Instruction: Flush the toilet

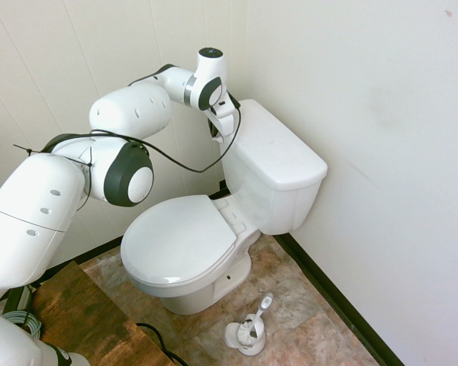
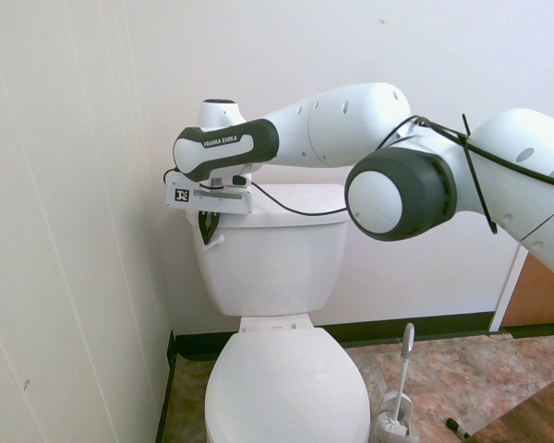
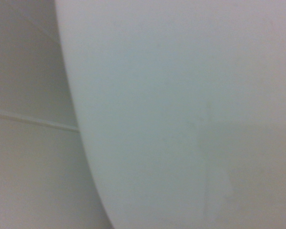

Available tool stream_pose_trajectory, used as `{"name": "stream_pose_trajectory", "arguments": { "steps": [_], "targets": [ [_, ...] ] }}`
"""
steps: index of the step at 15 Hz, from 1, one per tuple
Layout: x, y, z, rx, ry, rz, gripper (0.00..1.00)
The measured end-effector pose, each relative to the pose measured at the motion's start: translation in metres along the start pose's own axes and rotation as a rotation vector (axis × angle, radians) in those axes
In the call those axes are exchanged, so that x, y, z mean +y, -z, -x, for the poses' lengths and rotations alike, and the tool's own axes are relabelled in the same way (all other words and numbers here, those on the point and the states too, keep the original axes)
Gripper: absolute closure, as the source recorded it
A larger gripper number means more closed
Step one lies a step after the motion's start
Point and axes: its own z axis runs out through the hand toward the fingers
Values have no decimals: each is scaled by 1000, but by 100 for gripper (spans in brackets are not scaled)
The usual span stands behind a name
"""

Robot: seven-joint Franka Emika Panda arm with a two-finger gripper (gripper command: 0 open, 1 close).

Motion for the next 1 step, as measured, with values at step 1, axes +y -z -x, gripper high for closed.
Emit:
{"name": "stream_pose_trajectory", "arguments": {
  "steps": [1],
  "targets": [
    [0, -1, 0, -1, -2, -1, 100]
  ]
}}
